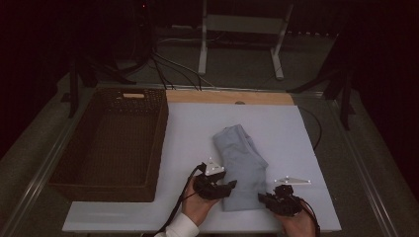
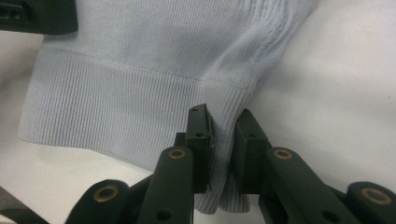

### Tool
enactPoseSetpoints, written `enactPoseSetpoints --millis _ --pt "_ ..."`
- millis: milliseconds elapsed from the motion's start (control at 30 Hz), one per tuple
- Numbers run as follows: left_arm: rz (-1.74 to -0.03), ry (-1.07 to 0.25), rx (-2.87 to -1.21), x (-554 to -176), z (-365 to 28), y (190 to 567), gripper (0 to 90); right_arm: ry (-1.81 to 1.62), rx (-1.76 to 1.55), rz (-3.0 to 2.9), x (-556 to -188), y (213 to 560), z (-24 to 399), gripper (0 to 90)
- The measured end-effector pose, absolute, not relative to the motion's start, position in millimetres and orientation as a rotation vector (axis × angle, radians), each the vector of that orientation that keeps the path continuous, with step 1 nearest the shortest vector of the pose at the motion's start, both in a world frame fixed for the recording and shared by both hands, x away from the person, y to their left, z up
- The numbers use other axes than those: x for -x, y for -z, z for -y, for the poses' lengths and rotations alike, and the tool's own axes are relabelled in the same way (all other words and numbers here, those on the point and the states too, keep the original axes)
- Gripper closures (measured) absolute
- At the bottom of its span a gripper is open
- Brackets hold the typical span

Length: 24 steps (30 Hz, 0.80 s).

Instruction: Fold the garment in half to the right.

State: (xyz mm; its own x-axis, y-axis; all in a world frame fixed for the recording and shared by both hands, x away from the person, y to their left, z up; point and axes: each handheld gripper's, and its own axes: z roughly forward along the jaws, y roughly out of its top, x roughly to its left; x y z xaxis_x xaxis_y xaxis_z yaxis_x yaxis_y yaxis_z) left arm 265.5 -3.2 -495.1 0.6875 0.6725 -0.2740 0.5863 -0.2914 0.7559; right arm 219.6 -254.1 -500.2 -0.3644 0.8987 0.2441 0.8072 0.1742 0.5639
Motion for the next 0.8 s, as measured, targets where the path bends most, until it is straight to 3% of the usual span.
enactPoseSetpoints --millis 100,333,800 --pt "-0.975 -0.119 -1.977 -267 2 495 36.5 -0.958 -1.675 -2.292 -218 499 255 79.6" --pt "-0.955 -0.117 -1.944 -267 2 493 29.3 -0.961 -1.663 -2.294 -215 496 258 79.6" --pt "-0.914 -0.135 -1.932 -269 5 493 27.5 -0.939 -1.65 -2.287 -207 493 268 79.5"
